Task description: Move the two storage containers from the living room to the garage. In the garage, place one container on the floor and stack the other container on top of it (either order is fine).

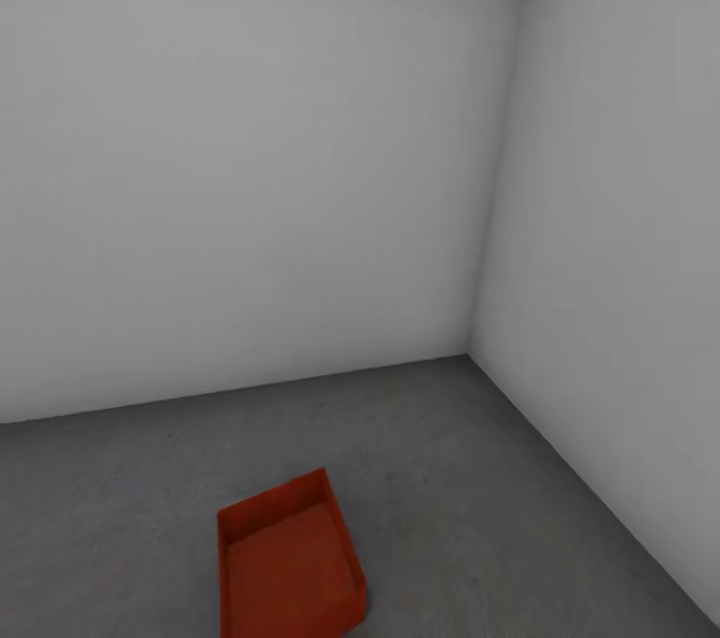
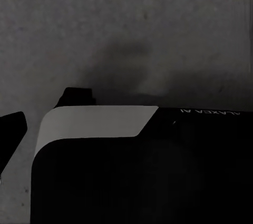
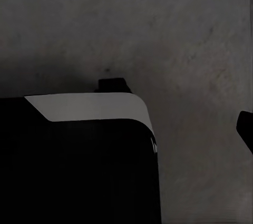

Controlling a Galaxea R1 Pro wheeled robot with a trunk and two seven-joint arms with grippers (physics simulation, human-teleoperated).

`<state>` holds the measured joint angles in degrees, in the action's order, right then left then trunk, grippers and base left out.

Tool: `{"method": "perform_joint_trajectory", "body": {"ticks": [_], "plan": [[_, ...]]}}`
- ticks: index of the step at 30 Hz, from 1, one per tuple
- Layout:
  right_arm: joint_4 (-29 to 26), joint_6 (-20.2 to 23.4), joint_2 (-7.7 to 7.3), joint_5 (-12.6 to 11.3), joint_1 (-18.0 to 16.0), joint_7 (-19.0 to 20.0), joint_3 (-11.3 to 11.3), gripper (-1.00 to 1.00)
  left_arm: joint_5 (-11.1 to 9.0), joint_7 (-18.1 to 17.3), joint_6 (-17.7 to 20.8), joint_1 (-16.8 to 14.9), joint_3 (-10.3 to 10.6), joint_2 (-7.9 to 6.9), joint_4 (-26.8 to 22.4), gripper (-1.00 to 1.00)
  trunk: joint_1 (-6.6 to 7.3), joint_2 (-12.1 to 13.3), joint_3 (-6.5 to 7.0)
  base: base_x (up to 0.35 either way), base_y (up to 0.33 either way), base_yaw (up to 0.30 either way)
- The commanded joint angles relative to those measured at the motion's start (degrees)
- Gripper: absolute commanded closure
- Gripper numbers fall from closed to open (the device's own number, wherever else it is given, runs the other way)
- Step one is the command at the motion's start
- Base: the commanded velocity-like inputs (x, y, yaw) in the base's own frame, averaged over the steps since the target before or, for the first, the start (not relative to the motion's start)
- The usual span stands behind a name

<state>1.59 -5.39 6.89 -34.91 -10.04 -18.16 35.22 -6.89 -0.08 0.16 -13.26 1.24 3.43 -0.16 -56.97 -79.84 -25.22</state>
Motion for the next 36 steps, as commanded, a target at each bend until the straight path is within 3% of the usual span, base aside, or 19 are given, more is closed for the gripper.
{"method": "perform_joint_trajectory", "body": {"ticks": [1, 23, 25, 26, 36], "plan": [[0.2, -0.3, 0.05, -0.6, -0.1, 0.0, 0.5, -1.00, -0.6, 0.0, 0.0, 0.0, 0.2, 0.00, 0.0, -1.00, 0.00, 0.0, -0.06, 0.000, 0.000, -0.284], [0.2, -0.4, 0.06, -0.5, -0.1, 0.1, 0.5, -1.00, 0.4, 0.5, -0.1, 0.0, 0.5, -1.05, -0.7, -1.00, 0.00, 0.0, -0.06, 0.000, 0.000, -0.271], [0.2, -0.4, 0.09, -0.5, -0.1, 0.3, 0.5, -1.00, 0.4, 0.5, -0.1, 0.0, 0.6, -1.05, -0.7, -1.00, 0.00, 0.0, -0.06, 0.000, 0.000, -0.172], [0.2, -0.2, 0.06, -0.5, -0.1, 2.4, 0.5, -1.00, 0.4, 0.5, -0.1, 0.0, 0.6, -1.05, -0.7, -1.00, 0.00, 0.0, -0.06, 0.000, 0.000, -0.018], [0.2, -0.3, 0.03, -0.6, -0.1, 3.9, 0.5, -1.00, 0.4, 0.5, -0.1, 0.0, 0.6, -1.05, -0.6, -1.00, 0.00, 0.0, -0.01, 0.000, 0.000, -0.206]]}}
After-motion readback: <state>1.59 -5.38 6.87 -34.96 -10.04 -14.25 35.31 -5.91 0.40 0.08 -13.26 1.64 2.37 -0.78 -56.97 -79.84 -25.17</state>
